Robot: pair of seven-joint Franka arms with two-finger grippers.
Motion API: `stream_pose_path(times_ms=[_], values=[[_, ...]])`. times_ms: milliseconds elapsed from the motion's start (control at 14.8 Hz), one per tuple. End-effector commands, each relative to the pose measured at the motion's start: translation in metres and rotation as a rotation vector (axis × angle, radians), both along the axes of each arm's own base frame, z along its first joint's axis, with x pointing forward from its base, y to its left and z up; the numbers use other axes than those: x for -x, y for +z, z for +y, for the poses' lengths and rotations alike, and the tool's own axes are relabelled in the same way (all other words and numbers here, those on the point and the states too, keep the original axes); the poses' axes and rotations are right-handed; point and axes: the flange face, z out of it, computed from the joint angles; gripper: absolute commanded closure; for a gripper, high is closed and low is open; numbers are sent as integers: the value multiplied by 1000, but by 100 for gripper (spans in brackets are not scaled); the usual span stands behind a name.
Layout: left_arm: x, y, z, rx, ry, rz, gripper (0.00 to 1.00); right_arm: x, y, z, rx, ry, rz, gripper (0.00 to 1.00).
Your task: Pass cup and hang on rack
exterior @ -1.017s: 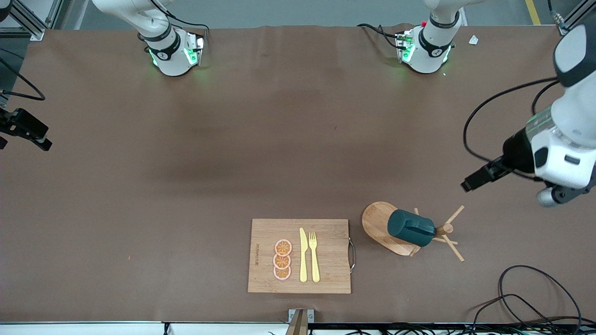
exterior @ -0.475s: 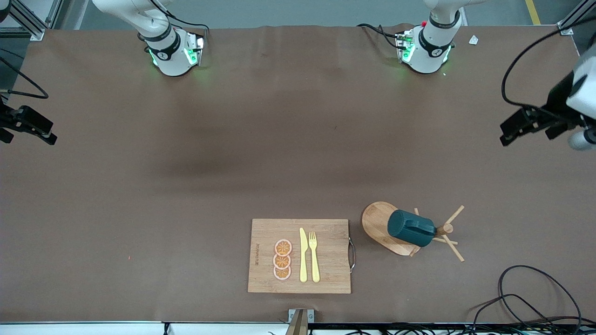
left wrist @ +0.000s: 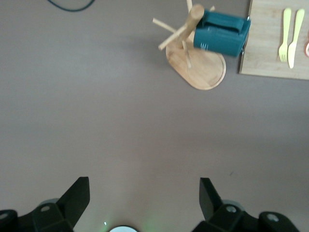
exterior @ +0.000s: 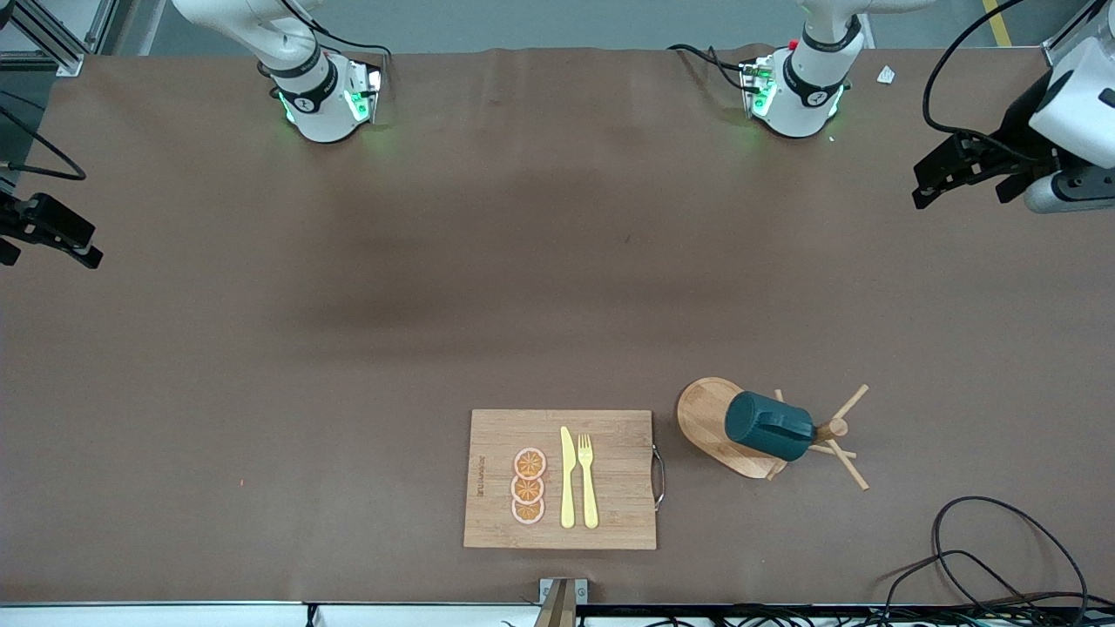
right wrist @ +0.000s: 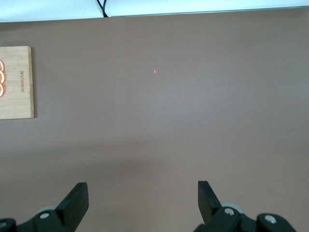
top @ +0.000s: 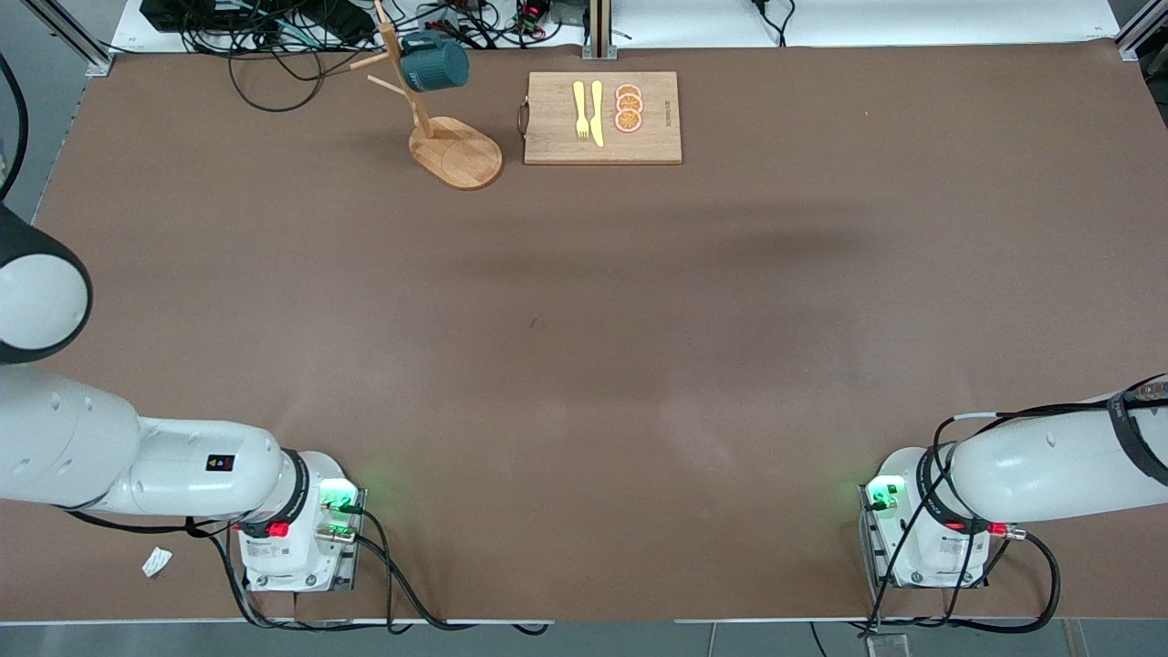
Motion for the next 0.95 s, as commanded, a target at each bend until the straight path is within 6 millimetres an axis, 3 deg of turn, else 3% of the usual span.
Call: stream_pose_path(times_ms=[0, 271, 407, 881], values=[[30, -12, 1, 6, -12, -34, 0, 1, 8, -4, 13, 3, -4, 0], [36, -16, 4, -10, -11, -37, 0, 0, 7, -3, 14, 4, -3, 0], [43, -8, -8, -26, -31, -51, 0, 0, 7, -2, 13, 4, -4, 0], [36, -2, -4, -29, -22, -58, 0, -1, 7, -4, 5, 0, -9, 0]])
